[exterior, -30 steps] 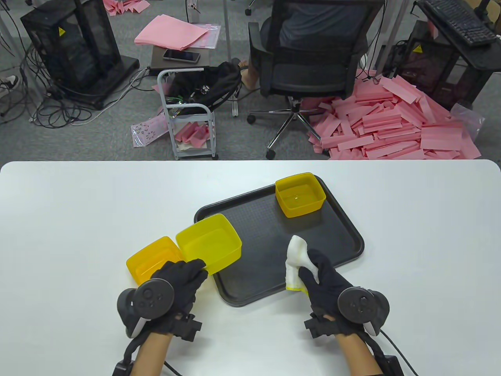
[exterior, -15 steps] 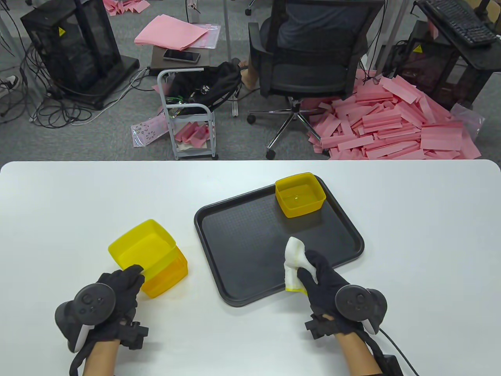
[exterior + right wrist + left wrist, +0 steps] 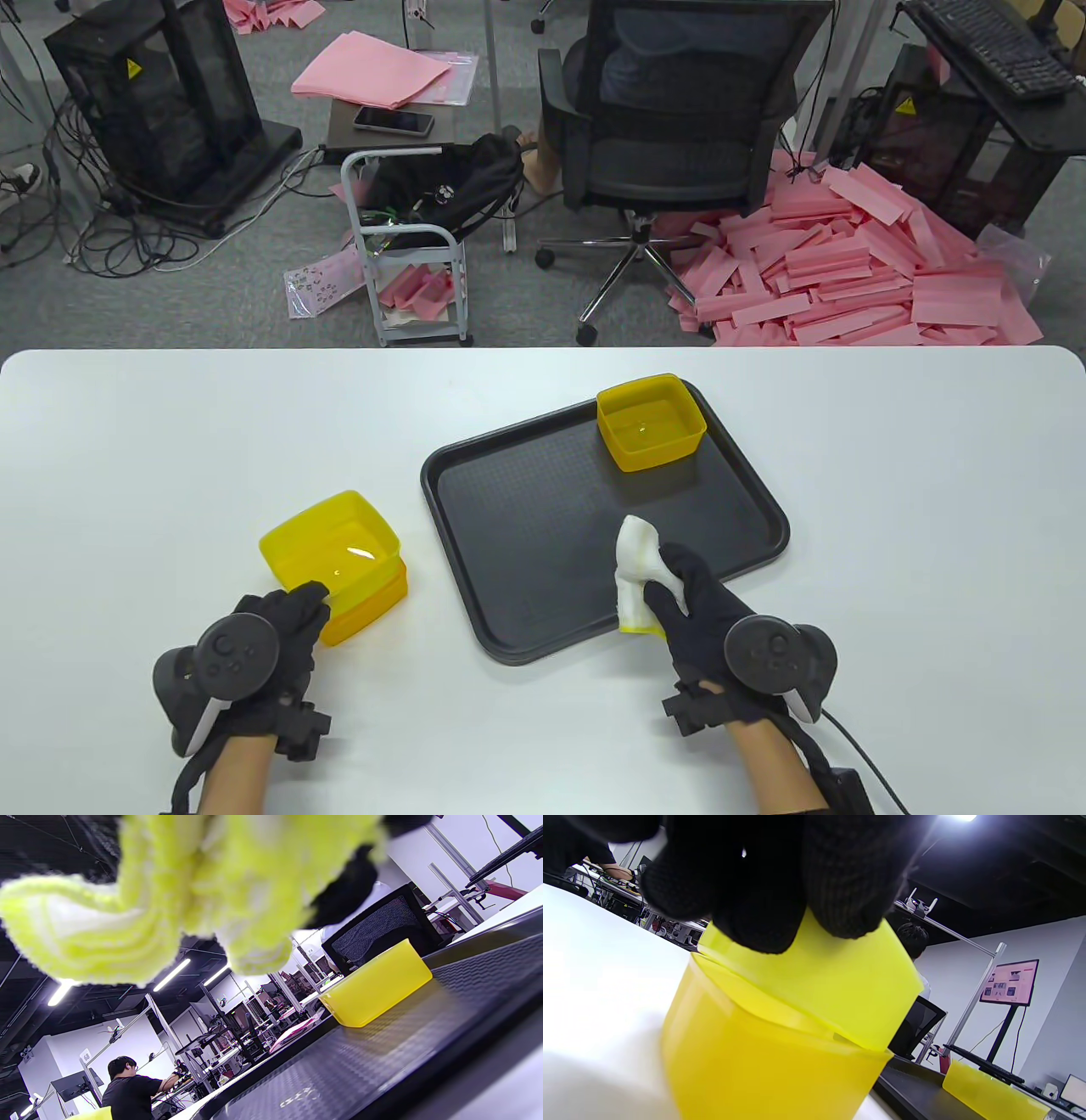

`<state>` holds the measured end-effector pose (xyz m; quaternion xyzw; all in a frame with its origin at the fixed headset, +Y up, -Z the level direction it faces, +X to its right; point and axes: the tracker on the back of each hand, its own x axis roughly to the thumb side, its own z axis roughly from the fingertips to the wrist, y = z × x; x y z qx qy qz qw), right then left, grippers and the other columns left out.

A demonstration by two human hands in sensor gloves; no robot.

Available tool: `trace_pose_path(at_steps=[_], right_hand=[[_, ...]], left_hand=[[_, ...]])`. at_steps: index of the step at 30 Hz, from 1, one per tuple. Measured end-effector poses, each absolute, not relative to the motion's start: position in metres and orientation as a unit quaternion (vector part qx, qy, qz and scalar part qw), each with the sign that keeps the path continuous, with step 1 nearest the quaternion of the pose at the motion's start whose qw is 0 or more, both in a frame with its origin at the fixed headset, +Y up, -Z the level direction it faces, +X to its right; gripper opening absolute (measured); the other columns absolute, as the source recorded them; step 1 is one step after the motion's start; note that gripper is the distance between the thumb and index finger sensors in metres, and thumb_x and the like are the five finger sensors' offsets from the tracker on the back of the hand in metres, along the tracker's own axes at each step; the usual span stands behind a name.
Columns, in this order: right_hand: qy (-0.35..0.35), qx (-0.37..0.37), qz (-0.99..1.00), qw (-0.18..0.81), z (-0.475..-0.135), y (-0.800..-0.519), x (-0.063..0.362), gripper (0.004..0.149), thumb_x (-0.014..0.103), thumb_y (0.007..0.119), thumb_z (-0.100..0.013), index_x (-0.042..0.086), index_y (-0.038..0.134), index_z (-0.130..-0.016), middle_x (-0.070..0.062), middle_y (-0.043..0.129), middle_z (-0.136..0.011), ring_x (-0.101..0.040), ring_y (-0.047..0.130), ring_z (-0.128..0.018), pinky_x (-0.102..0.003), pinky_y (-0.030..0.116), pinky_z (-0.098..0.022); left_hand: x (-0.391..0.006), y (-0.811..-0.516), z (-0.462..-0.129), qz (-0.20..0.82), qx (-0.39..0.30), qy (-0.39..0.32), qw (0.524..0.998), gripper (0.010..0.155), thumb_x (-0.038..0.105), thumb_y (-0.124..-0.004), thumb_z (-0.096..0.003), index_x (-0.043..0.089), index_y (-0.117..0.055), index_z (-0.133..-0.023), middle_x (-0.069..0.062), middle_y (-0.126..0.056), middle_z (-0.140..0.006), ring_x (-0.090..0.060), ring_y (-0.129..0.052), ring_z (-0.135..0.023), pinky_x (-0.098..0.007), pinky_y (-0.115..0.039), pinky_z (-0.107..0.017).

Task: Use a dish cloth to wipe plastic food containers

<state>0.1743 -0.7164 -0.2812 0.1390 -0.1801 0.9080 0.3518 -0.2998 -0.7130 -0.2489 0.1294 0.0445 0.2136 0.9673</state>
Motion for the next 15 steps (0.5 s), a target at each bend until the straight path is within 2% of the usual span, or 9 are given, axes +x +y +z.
trace_pose_path(at_steps=[7, 10, 11, 13, 15], right_hand=[[-0.176, 0.141, 0.908, 0.352, -0.281, -0.717, 0.174, 0.056, 0.049, 0.073, -0.056, 0.019, 0.057, -0.101, 0.0, 0.087, -0.078, -0.025, 0.096, -0.042, -0.027, 0.085, -0.016], [-0.173, 0.142, 0.908, 0.354, -0.282, -0.717, 0.174, 0.056, 0.048, 0.073, -0.056, 0.02, 0.057, -0.101, 0.0, 0.087, -0.078, -0.025, 0.096, -0.042, -0.027, 0.085, -0.016], [-0.173, 0.142, 0.908, 0.354, -0.282, -0.717, 0.174, 0.056, 0.048, 0.073, -0.056, 0.02, 0.057, -0.101, 0.0, 0.087, -0.078, -0.025, 0.096, -0.042, -0.027, 0.085, -0.016], [-0.171, 0.14, 0.909, 0.354, -0.282, -0.718, 0.175, 0.056, 0.048, 0.073, -0.056, 0.019, 0.058, -0.101, 0.0, 0.087, -0.078, -0.025, 0.095, -0.042, -0.027, 0.085, -0.016], [-0.168, 0.138, 0.909, 0.356, -0.282, -0.717, 0.177, 0.056, 0.048, 0.073, -0.056, 0.019, 0.058, -0.101, 0.0, 0.088, -0.077, -0.025, 0.096, -0.042, -0.027, 0.085, -0.016]], left_hand=[[-0.301, -0.724, -0.247, 0.213, 0.122, 0.057, 0.968, 0.04, 0.04, -0.086, -0.0447, 0.033, -0.096, -0.083, -0.006, -0.102, -0.067, -0.035, -0.095, -0.062, -0.049, -0.079, -0.041], [-0.303, -0.724, -0.246, 0.206, 0.118, 0.063, 0.969, 0.042, 0.04, -0.088, -0.0442, 0.034, -0.095, -0.085, -0.005, -0.102, -0.067, -0.034, -0.095, -0.054, -0.048, -0.079, -0.036], [-0.304, -0.724, -0.246, 0.204, 0.113, 0.064, 0.97, 0.043, 0.041, -0.089, -0.044, 0.033, -0.094, -0.086, -0.005, -0.102, -0.065, -0.034, -0.094, -0.051, -0.047, -0.079, -0.035], [-0.306, -0.716, -0.244, 0.2, 0.113, 0.074, 0.97, 0.052, 0.045, -0.09, -0.0423, 0.033, -0.088, -0.093, -0.006, -0.099, -0.07, -0.035, -0.092, -0.055, -0.048, -0.077, -0.037], [-0.308, -0.704, -0.243, 0.228, 0.125, 0.076, 0.963, 0.055, 0.049, -0.089, -0.0429, 0.03, -0.087, -0.095, -0.009, -0.097, -0.072, -0.037, -0.09, -0.056, -0.049, -0.076, -0.038]])
